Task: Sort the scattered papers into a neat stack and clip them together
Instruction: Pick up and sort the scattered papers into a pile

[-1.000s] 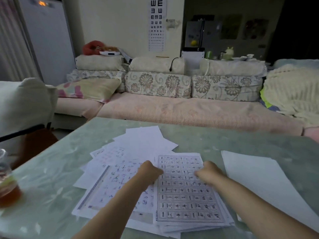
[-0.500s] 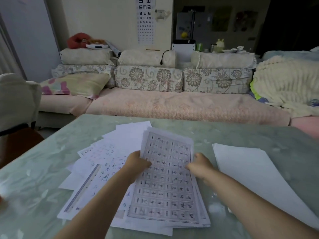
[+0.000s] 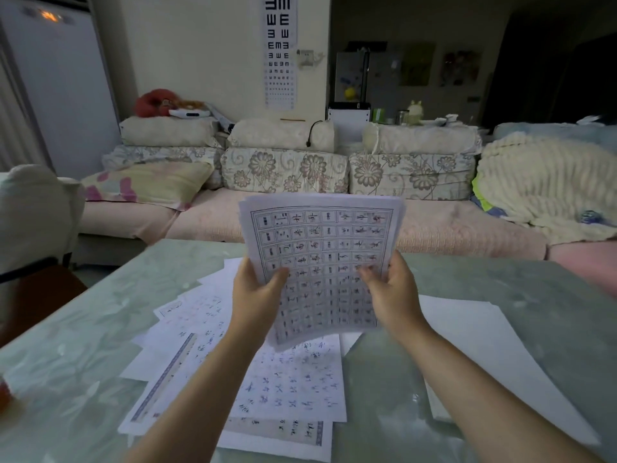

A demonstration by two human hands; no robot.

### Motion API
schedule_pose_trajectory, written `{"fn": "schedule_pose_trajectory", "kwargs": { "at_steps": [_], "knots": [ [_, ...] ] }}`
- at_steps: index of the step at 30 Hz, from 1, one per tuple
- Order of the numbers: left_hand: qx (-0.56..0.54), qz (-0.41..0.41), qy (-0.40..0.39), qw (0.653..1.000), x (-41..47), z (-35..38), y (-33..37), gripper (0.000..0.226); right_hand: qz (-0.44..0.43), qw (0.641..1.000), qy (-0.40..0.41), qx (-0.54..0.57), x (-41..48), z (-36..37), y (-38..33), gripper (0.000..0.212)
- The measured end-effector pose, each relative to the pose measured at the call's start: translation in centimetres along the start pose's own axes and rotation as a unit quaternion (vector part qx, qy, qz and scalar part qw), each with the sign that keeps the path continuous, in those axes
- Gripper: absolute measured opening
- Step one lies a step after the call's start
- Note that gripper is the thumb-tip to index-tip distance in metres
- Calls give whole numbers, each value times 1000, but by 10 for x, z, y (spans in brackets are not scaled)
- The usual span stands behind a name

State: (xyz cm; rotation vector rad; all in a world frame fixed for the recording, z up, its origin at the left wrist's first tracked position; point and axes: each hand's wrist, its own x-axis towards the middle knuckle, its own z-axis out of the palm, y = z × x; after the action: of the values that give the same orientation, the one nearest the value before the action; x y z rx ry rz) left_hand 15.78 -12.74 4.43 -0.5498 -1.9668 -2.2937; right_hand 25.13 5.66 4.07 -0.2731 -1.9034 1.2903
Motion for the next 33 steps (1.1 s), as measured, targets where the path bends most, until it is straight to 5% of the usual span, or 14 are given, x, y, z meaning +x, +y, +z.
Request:
{"fn": "schedule_pose_trajectory", "kwargs": {
  "at_steps": [15, 25, 33],
  "knots": [
    [99, 43, -11, 994, -16, 10, -27, 16, 99, 994, -36, -16, -16, -16, 28, 28],
    [325, -13, -142, 935, -10, 15, -25, 13, 159, 979, -60, -110, -19, -23, 26, 31],
    [261, -126, -219, 932, -28, 91, -38, 26, 266, 952, -59, -141, -12, -111, 51, 42]
  ]
}}
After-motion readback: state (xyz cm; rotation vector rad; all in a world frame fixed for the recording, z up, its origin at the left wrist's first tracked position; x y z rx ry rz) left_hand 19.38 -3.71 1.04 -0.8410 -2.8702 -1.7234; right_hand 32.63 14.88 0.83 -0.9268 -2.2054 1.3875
